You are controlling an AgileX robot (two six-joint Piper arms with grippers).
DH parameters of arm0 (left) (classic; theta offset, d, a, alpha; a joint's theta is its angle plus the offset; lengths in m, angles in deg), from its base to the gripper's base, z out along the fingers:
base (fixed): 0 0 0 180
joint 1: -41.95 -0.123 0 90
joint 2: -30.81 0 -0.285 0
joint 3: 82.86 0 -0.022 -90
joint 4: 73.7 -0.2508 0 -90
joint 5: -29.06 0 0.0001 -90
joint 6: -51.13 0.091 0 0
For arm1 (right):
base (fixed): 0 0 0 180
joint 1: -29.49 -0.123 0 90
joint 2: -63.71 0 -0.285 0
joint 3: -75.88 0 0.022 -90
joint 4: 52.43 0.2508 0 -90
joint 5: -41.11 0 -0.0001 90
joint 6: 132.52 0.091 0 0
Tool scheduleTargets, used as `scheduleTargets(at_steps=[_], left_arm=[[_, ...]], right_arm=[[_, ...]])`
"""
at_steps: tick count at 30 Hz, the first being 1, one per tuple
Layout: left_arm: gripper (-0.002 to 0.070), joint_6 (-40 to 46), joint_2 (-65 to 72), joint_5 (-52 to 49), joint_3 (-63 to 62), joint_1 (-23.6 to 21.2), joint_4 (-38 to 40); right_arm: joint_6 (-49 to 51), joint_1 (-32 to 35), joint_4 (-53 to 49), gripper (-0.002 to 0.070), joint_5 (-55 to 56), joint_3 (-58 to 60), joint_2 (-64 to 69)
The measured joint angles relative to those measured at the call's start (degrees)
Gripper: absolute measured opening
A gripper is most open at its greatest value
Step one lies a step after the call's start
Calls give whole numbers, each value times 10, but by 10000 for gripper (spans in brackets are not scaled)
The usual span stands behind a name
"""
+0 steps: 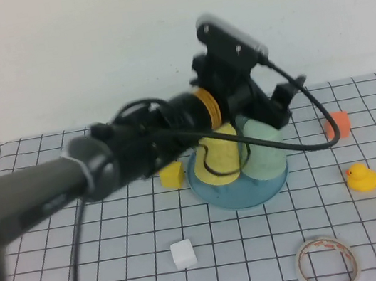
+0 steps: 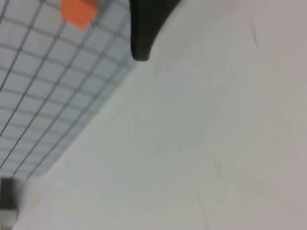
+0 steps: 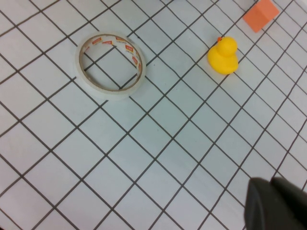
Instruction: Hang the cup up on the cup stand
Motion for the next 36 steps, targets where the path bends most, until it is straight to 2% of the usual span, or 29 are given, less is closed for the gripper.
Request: scheduleTargets(at_steps=[3,5,8,14,16,22,27,32,36], left_arm=[[678,0,-62,-11,0,0,-61],[636,1,-102,-37,0,0,-79],[495,1,-169,-105,0,0,-88],[118,1,-294,-281,0,0,-88],[50,1,-335,-332,0,0,-86],[4,8,-434,-505,0,17,-56],[0,88,-513,-643,10,19,54],[0,157,-596,-689,94,19,162],[0,168,-661,-674,193,20,195]], right_arm=[[1,0,0,-1,6,0,0],[2,0,0,-1,19,0,0],[12,0,0,-1,33,0,0],[16,0,25,-1,78,0,0],[16,0,35,-1,114,0,0],[17,0,42,-1,249,0,0],[17,0,41,-1,298,1,0],[17,0,41,-1,300,5,0],[17,0,39,-1,300,5,0]])
